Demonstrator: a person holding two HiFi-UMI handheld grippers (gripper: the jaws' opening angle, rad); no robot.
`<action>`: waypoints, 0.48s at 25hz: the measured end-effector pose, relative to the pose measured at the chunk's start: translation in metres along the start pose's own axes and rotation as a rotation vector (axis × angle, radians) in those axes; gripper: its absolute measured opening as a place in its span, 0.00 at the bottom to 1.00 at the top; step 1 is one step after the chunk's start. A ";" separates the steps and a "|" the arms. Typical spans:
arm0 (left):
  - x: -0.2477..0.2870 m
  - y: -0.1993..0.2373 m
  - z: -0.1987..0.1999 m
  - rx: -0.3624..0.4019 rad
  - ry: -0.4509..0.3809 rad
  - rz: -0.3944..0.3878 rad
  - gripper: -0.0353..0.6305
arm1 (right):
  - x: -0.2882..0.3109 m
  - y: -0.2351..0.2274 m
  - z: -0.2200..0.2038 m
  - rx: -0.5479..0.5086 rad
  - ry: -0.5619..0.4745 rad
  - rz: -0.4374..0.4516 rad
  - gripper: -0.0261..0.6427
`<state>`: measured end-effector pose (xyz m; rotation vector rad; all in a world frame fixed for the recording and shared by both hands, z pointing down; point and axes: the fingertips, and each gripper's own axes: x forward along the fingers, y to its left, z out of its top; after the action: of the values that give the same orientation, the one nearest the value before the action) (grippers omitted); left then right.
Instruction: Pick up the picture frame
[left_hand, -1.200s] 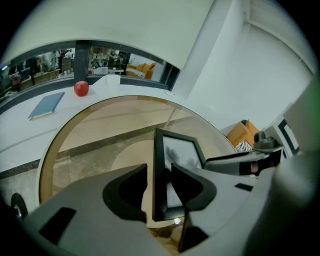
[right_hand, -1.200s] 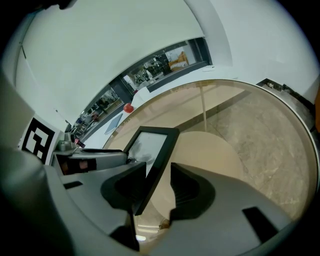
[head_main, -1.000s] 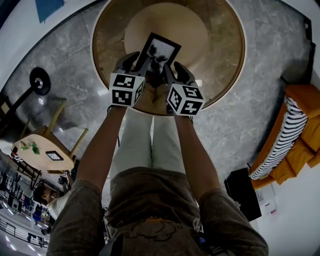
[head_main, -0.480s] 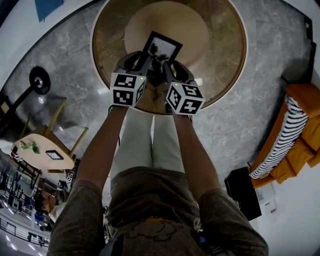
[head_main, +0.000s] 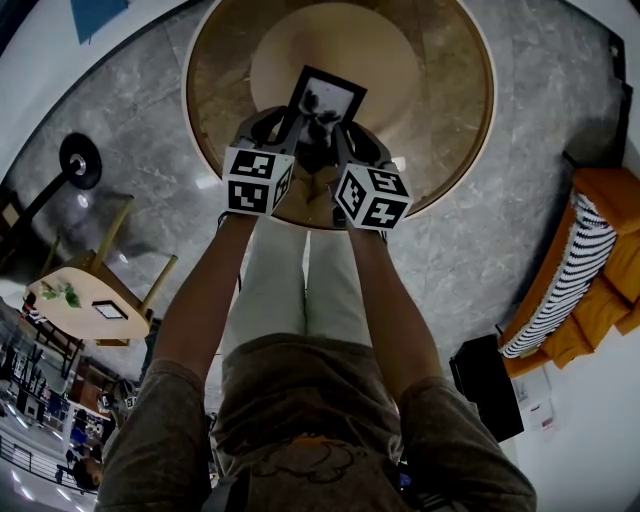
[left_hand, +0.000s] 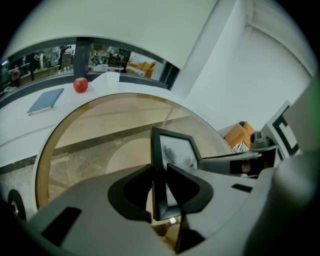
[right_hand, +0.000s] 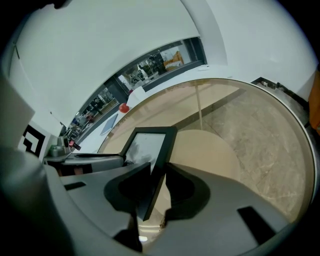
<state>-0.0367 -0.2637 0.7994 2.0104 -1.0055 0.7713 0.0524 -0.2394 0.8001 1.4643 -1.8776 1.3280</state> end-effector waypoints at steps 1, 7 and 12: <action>-0.001 -0.001 -0.001 0.000 0.000 0.000 0.21 | -0.001 -0.001 0.000 0.004 0.002 -0.004 0.20; -0.008 -0.003 -0.001 -0.018 -0.005 0.002 0.18 | -0.006 0.000 0.000 0.004 0.008 -0.004 0.19; -0.019 -0.004 0.009 -0.031 -0.016 0.007 0.18 | -0.013 0.008 0.011 -0.010 -0.003 0.004 0.19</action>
<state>-0.0416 -0.2618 0.7782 1.9900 -1.0280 0.7402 0.0521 -0.2424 0.7809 1.4589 -1.8881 1.3166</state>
